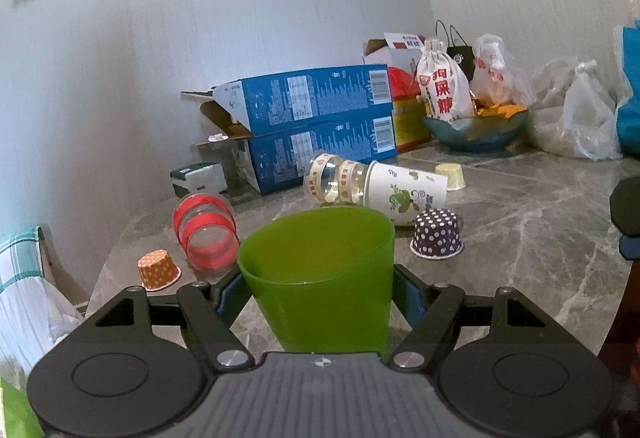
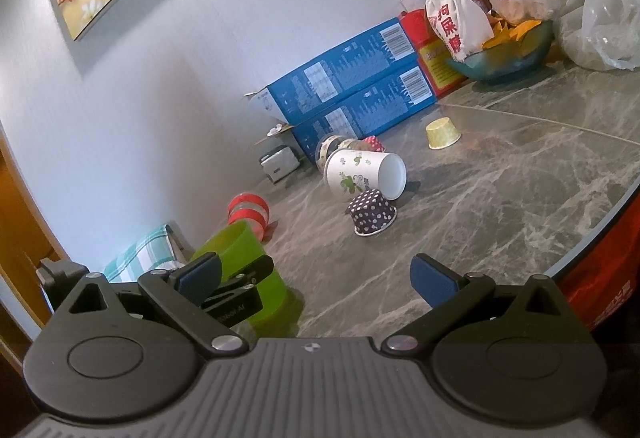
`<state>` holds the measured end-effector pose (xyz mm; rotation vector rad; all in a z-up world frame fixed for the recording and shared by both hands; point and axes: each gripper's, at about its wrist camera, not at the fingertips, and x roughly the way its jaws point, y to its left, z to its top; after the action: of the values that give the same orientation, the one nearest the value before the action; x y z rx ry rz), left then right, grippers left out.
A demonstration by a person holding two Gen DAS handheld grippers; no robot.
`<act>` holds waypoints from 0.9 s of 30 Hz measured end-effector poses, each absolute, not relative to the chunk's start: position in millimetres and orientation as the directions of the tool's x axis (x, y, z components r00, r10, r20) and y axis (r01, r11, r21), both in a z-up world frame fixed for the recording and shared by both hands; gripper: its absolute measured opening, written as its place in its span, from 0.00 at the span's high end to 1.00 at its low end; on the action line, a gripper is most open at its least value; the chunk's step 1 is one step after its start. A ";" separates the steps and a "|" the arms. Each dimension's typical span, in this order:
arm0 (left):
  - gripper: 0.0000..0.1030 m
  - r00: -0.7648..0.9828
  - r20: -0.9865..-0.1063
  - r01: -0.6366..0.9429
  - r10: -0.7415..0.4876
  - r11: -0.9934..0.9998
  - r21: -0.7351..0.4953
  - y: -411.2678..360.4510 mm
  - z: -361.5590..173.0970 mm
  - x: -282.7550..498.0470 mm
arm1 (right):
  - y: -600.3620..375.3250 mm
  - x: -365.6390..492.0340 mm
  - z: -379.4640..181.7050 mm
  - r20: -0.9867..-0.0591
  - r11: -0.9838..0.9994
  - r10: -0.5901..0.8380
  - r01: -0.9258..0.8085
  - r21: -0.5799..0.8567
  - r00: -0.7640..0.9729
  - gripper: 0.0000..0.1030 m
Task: Flip cup upright
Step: 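Rotate the green cup upright with the left gripper and lower it, then set the green cup upright on the table and open the left gripper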
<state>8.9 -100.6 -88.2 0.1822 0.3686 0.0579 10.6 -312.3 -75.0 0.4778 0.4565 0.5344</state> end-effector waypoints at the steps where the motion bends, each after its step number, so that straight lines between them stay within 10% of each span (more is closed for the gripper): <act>1: 0.24 0.926 -0.370 -0.012 0.080 0.983 0.183 -100.0 -89.5 10.3 | -311.9 10.5 -75.0 -0.284 0.757 0.578 -0.372 0.537 0.765 0.01; 16: 0.05 0.879 -0.476 0.000 0.045 0.996 0.093 -70.1 -102.2 -37.5 | -302.7 -1.7 -67.5 -0.295 0.782 0.570 -0.396 0.482 0.767 0.01; 27: 0.00 0.874 -0.485 -0.045 0.021 0.998 -0.039 -8.6 1.6 -73.9 | -263.6 -31.8 -4.0 -0.339 0.922 0.383 -0.332 0.200 0.859 0.01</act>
<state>-73.9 -8.6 1.6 -0.0493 0.5058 0.0346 -31.8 -263.6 -4.0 0.1361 0.3838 0.3768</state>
